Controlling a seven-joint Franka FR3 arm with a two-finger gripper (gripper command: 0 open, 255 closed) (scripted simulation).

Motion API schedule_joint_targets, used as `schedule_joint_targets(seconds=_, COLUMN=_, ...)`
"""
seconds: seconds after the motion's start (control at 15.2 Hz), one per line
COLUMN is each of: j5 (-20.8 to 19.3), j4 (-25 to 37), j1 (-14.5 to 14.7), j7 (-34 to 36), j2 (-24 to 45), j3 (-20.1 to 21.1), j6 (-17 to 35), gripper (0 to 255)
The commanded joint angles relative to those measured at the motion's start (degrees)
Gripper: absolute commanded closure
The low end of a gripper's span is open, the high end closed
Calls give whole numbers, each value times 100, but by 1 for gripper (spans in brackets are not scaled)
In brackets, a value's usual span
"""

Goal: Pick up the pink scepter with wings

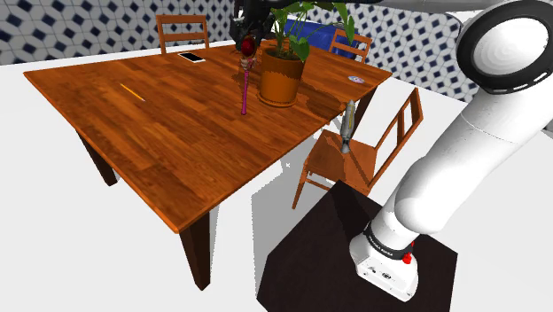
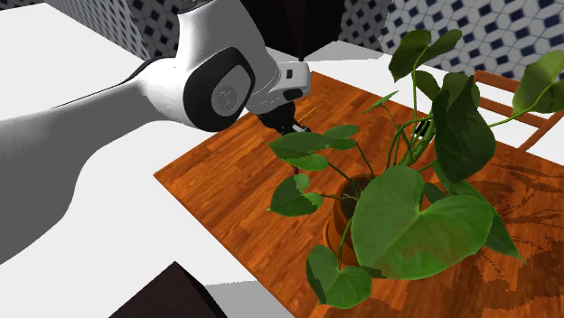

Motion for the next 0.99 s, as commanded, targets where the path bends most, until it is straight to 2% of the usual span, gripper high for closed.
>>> schedule_joint_targets(seconds=0.0, j5=0, j4=-4, j1=-1, j7=-1, j2=2, j3=-1, j6=-2, gripper=255)
schedule_joint_targets(seconds=0.92, j5=59, j4=1336, j1=29, j7=-222, j2=288, j3=32, j6=-1039, gripper=255)
